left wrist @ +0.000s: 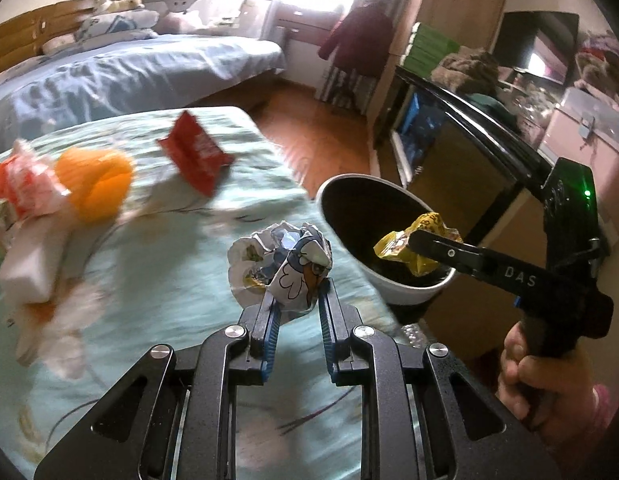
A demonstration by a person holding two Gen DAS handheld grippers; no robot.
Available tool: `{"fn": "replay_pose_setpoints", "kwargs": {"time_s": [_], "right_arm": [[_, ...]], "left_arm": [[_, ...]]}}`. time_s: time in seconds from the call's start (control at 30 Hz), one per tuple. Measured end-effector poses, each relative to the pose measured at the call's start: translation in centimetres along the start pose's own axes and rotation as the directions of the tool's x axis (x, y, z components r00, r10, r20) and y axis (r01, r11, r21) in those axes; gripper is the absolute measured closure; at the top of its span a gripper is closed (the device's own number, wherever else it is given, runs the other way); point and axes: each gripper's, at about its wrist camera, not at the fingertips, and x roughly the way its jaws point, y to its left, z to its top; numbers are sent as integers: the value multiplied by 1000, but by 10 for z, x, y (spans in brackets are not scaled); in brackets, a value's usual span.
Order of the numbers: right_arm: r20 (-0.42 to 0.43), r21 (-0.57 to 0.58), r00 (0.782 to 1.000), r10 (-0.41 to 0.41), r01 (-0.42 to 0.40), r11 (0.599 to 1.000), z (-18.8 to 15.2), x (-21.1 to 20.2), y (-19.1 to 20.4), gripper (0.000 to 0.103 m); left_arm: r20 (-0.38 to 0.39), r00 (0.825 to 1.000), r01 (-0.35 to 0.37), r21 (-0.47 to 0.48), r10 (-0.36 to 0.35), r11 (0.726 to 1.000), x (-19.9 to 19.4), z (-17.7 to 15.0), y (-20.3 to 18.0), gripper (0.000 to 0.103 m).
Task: Collect trash
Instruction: 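Carry the wrapper with the left gripper while the right carries the yellow bag to the bin, then open both grippers over the bin to drop wrapper and yellow bag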
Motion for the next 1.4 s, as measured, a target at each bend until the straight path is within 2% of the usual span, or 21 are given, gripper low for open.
{"fn": "replay_pose_setpoints", "kwargs": {"time_s": [0.33,0.6,0.93,1.17,1.27,1.4], "right_arm": [[-13,22,998,-54,54,998,7,-2,-30,65],[-17,26,996,-86,86,996,14,1,-46,63],[-25,31,993,-113,113,993,24,9,-60,61],[-30,36,993,-117,118,992,31,12,-63,55],[-27,41,993,-114,115,993,33,11,-65,42],[-20,48,993,-113,113,992,33,8,-65,38]], "left_arm": [[-23,999,40,53,-39,998,24,18,-33,86],[-58,996,73,57,-70,996,43,27,-47,85],[-82,994,78,94,-70,993,64,36,-63,84],[-89,994,75,103,-66,992,71,39,-65,83],[-94,993,75,98,-66,992,72,40,-63,74],[-86,995,65,92,-57,994,70,41,-63,57]]}}
